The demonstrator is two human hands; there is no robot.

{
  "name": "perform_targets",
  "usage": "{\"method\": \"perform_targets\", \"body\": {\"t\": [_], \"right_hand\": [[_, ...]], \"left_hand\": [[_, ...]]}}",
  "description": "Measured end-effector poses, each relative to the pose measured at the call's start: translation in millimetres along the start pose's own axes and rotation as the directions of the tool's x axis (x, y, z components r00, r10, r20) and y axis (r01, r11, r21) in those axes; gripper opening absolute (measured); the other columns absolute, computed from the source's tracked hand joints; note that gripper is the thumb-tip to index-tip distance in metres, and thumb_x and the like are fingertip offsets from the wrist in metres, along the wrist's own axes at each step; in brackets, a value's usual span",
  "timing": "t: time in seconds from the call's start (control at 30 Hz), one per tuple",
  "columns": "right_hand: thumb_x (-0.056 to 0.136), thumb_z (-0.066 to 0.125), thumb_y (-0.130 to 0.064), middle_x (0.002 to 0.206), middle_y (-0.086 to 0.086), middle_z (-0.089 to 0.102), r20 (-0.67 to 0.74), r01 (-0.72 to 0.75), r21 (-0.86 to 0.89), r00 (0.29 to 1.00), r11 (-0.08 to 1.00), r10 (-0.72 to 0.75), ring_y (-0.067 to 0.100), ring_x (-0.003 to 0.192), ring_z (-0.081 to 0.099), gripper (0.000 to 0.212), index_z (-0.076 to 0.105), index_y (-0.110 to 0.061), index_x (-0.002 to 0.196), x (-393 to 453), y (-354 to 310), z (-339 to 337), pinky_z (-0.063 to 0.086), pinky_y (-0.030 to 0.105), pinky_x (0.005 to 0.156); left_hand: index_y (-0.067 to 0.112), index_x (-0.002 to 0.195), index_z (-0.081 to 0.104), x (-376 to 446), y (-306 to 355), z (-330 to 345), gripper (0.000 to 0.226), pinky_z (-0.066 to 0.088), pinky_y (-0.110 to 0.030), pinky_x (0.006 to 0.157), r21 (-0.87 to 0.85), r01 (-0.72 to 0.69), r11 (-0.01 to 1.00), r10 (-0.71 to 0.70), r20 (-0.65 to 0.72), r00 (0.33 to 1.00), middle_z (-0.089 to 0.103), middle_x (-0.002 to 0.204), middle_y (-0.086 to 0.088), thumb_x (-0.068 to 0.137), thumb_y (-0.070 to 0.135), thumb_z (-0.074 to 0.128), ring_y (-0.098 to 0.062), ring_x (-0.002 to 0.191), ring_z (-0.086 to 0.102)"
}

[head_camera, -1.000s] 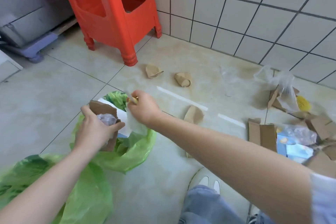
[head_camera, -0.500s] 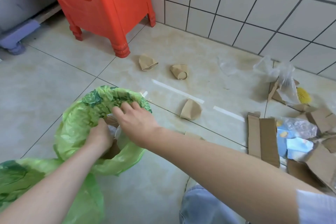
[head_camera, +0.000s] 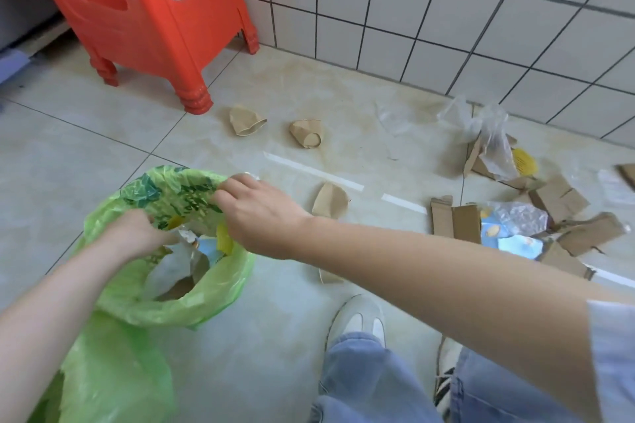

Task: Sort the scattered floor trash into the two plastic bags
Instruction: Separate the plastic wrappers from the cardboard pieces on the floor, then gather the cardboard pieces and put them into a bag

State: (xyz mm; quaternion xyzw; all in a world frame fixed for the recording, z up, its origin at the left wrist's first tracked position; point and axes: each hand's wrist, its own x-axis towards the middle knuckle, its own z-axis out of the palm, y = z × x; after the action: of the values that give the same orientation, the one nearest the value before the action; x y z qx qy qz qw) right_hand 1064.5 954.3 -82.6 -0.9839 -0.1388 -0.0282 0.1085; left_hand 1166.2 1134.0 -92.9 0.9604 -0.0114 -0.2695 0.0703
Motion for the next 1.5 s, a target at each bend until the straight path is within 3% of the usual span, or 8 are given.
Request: {"method": "perform_targets", "body": {"t": [0.1, 0.23, 0.37, 0.67, 0.87, 1.17, 1.3, 1.5], "right_hand": [[0.091, 0.044, -0.015, 0.122, 0.012, 0.055, 0.014, -0.023, -0.053, 1.000, 0.998, 0.023, 0.031, 0.115, 0.049, 0.036, 0.051, -0.006, 0.125, -29, 32, -27, 0.043, 0.041, 0.094], [0.094, 0.042, -0.017, 0.122, 0.012, 0.053, 0.075, -0.156, -0.069, 0.984, 0.985, 0.161, 0.031, 0.115, 0.047, 0.036, 0.046, -0.007, 0.128, -75, 71, -58, 0.042, 0.042, 0.095], [0.097, 0.041, -0.022, 0.123, 0.013, 0.053, 0.145, -0.309, -0.067, 0.938, 0.949, 0.316, 0.031, 0.117, 0.046, 0.036, 0.042, -0.006, 0.129, -129, 94, -86, 0.042, 0.042, 0.094], [0.098, 0.038, -0.023, 0.125, 0.006, 0.053, 0.245, -0.559, -0.079, 0.792, 0.826, 0.559, 0.026, 0.118, 0.044, 0.040, 0.036, -0.011, 0.136, -254, 146, -132, 0.044, 0.039, 0.090], [0.098, 0.038, -0.026, 0.116, 0.009, 0.057, 0.339, -0.671, -0.111, 0.668, 0.733, 0.663, 0.029, 0.106, 0.050, 0.029, 0.042, -0.008, 0.120, -337, 178, -100, 0.047, 0.041, 0.080], [0.093, 0.051, -0.024, 0.111, 0.003, 0.062, 0.338, -0.921, 0.303, 0.345, 0.246, 0.876, 0.023, 0.102, 0.058, 0.030, 0.052, -0.015, 0.121, -412, 191, 8, 0.045, 0.031, 0.086], [0.090, 0.059, -0.031, 0.118, 0.006, 0.053, 0.383, -0.929, 0.258, 0.350, 0.264, 0.855, 0.027, 0.111, 0.052, 0.041, 0.047, -0.013, 0.124, -437, 175, 68, 0.042, 0.033, 0.091], [0.089, 0.056, -0.042, 0.120, 0.005, 0.048, 0.264, -0.922, 0.078, 0.386, 0.380, 0.884, 0.029, 0.108, 0.045, 0.046, 0.051, -0.016, 0.127, -443, 164, 111, 0.041, 0.037, 0.093]], "left_hand": [[0.005, 0.127, 0.057, -19, 18, -22, 0.053, 0.044, -0.038, 0.096, 0.004, -0.064, 0.998, 0.064, -0.156, 0.986, 0.059, 0.129, -0.017, 0.081, 0.027, 0.070, -0.036, 0.117, 0.055], [0.010, 0.107, 0.067, -52, 63, -27, 0.025, 0.044, -0.038, 0.090, -0.097, -0.268, 0.958, 0.217, -0.361, 0.907, 0.069, 0.105, -0.013, 0.083, 0.017, 0.065, -0.035, 0.102, 0.059], [0.015, 0.097, 0.067, -95, 127, -15, 0.014, 0.039, -0.030, 0.074, -0.149, -0.464, 0.873, 0.372, -0.411, 0.833, 0.064, 0.085, -0.004, 0.085, 0.015, 0.060, -0.025, 0.081, 0.054], [0.017, 0.095, 0.067, -147, 244, 59, 0.015, 0.044, -0.026, 0.069, -0.221, -0.624, 0.750, 0.584, -0.223, 0.781, 0.062, 0.081, 0.006, 0.084, 0.016, 0.056, -0.019, 0.087, 0.059], [0.015, 0.091, 0.067, -153, 286, 117, 0.013, 0.049, -0.028, 0.072, -0.219, -0.657, 0.721, 0.657, -0.082, 0.749, 0.064, 0.085, 0.004, 0.083, 0.014, 0.057, -0.020, 0.088, 0.060], [0.015, 0.103, 0.062, -145, 321, 224, 0.020, 0.048, -0.035, 0.087, -0.099, -0.728, 0.678, 0.731, 0.192, 0.655, 0.062, 0.103, -0.001, 0.084, 0.016, 0.054, -0.023, 0.096, 0.057], [0.014, 0.124, 0.048, -141, 333, 275, 0.037, 0.045, -0.039, 0.094, 0.029, -0.751, 0.660, 0.708, 0.311, 0.634, 0.047, 0.125, -0.004, 0.088, 0.021, 0.054, -0.026, 0.113, 0.051], [0.007, 0.135, 0.029, -137, 355, 322, 0.064, 0.041, -0.042, 0.096, 0.028, -0.543, 0.839, 0.513, 0.291, 0.808, 0.034, 0.131, -0.012, 0.087, 0.034, 0.061, -0.038, 0.119, 0.045]]}}
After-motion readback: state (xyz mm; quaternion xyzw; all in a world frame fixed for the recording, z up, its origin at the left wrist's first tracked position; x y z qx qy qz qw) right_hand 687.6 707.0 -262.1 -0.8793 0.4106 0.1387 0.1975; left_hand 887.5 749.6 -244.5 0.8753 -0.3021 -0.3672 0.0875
